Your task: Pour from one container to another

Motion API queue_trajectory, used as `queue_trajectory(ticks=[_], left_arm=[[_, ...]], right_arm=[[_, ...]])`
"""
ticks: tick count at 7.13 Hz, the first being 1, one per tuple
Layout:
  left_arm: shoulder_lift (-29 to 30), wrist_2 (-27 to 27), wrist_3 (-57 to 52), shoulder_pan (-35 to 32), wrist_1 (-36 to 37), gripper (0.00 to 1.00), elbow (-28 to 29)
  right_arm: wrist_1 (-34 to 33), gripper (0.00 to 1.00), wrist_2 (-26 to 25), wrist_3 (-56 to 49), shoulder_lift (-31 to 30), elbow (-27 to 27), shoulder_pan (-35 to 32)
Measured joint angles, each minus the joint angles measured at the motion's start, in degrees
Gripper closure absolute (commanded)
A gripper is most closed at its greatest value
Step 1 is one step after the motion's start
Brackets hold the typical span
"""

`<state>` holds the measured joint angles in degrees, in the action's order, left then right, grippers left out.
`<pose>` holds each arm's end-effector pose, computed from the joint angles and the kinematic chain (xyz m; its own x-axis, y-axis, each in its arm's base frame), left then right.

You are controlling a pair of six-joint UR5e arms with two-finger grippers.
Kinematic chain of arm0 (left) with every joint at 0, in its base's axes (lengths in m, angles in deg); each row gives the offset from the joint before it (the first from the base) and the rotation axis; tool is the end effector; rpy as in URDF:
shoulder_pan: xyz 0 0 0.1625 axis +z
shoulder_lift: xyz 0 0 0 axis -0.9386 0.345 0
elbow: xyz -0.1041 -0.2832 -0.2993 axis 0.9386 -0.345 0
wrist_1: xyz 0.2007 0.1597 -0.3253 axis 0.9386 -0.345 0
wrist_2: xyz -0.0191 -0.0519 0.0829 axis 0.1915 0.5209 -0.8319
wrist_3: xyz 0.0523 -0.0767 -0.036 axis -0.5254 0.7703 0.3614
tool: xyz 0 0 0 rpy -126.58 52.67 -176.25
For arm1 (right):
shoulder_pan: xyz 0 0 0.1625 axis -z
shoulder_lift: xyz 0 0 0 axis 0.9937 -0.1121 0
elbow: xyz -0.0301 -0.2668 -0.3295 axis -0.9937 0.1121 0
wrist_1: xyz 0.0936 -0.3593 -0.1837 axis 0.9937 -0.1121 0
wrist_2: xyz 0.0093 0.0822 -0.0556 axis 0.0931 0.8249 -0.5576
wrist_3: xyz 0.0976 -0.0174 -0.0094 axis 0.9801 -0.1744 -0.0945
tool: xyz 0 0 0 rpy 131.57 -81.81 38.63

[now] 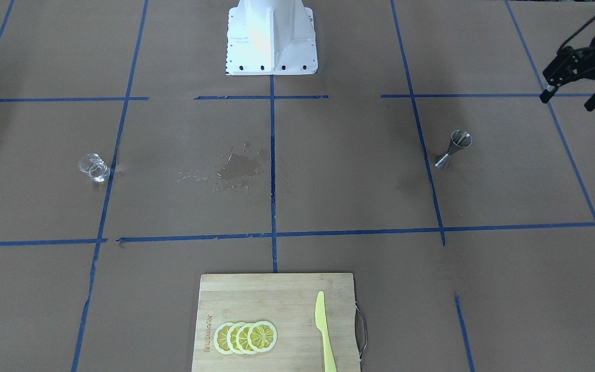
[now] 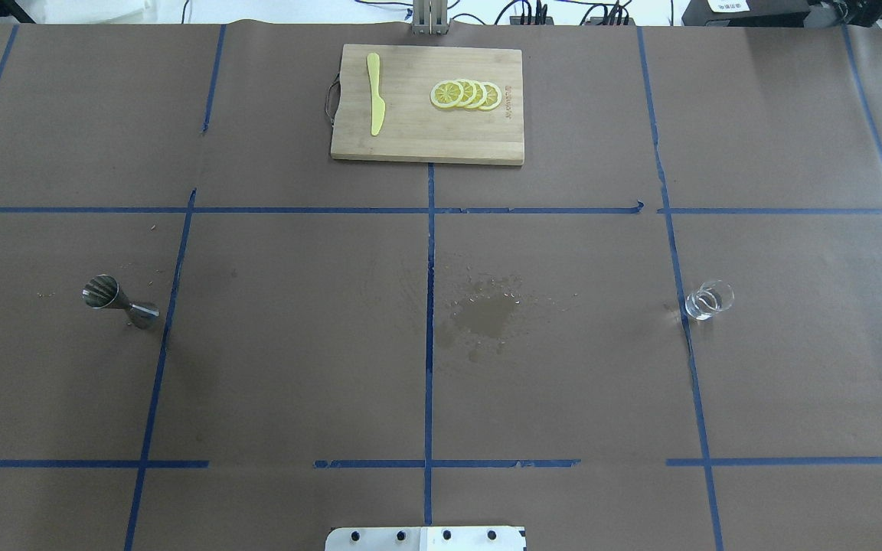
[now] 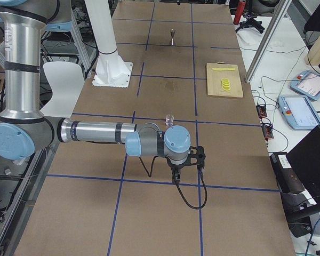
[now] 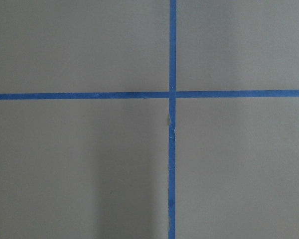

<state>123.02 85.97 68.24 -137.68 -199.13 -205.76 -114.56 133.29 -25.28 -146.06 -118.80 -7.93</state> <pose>0.0810 -0.3952 0.4018 0.6323 0.1565 -0.7587 0.1328 0.9430 0.3052 0.0691 -0.4559 0.6378 0.6445 0.0056 0.7646 -0.0558 0.9977 0.0397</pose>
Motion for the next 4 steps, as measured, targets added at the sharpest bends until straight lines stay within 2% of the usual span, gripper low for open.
queue_trajectory(ticks=[2, 3, 4], left_arm=[[-6.0, -7.0, 14.1, 6.6, -11.6, 0.0, -4.8], [-7.2, -12.9, 21.2, 12.6, -15.0, 0.0, -5.7], [-7.7, -21.5, 28.9, 21.0, -16.6, 0.0, -6.6]], right_arm=[[-0.1, 0.0, 0.3, 0.2, 0.0, -1.2, 0.0], [-0.4, 0.0, 0.3, 0.4, -0.1, -2.9, 0.0], [-0.8, 0.0, 0.6, 1.4, -0.6, -5.7, 0.1]])
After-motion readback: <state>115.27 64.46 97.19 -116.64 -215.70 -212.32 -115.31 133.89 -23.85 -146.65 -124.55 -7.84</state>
